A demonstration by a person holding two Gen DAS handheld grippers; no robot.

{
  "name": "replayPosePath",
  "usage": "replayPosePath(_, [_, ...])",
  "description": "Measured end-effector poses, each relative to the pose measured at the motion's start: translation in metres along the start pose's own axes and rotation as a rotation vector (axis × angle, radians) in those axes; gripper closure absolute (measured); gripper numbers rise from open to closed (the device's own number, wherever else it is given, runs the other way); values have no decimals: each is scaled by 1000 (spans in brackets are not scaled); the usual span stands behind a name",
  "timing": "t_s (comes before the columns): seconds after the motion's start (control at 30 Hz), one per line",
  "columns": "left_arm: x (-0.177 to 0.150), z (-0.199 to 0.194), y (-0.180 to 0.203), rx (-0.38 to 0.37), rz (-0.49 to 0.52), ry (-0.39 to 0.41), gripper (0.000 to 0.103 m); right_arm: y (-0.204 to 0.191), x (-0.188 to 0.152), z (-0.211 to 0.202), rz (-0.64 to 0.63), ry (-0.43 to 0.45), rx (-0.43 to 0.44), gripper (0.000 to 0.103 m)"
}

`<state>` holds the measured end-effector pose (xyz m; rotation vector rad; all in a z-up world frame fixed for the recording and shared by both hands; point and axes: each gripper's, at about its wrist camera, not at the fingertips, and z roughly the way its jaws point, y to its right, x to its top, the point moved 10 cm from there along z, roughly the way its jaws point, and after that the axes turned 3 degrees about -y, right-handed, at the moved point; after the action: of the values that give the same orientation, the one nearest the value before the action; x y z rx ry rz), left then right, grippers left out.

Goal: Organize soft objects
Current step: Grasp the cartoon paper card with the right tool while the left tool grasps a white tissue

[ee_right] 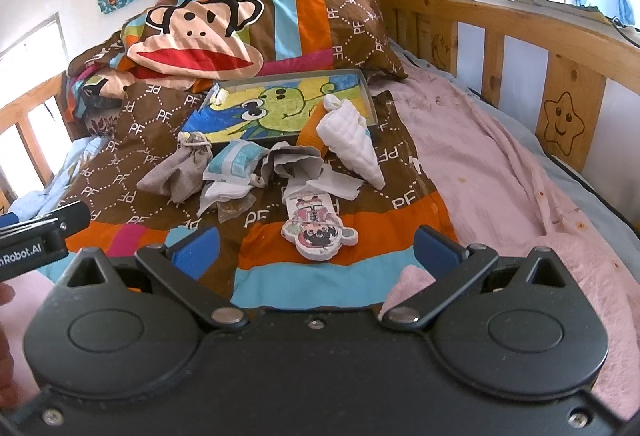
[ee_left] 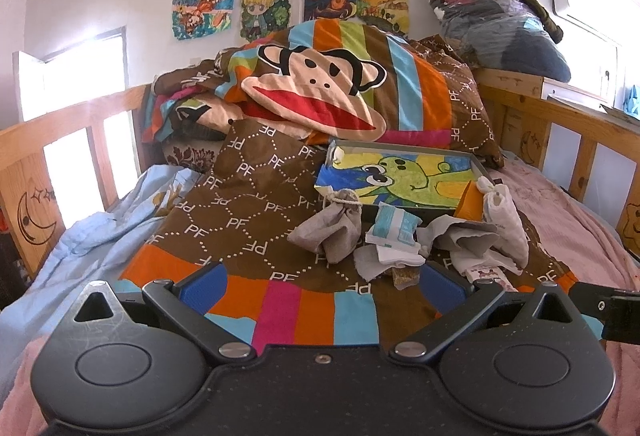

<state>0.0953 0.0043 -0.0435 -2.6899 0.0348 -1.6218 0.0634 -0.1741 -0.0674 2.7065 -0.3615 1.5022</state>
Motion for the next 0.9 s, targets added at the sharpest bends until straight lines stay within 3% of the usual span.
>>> replayPosePath(0.23, [2,8,0,-39,-35,-25,1,-2,1,13,77,-68,71,0])
replayPosePath(0.4, [8,18,-3,-53,-65,-33,1,-5,9,21,80,-56,86,0])
replayPosePath(0.53, [14,34,-5,-58,-69,-47,1,-8,21,22,70,13,105,0])
replayPosePath(0.67, [16,48,-3,-65,-66,-71,1,-4,40,12,84,210,110,0])
replayPosePath(0.77, [16,57,-1,-74,-61,-83,1,-11,44,22,-17,164,131,0])
replayPosePath(0.9, [12,74,2,-101,-48,-113,1,-9,47,39,-33,116,123,0])
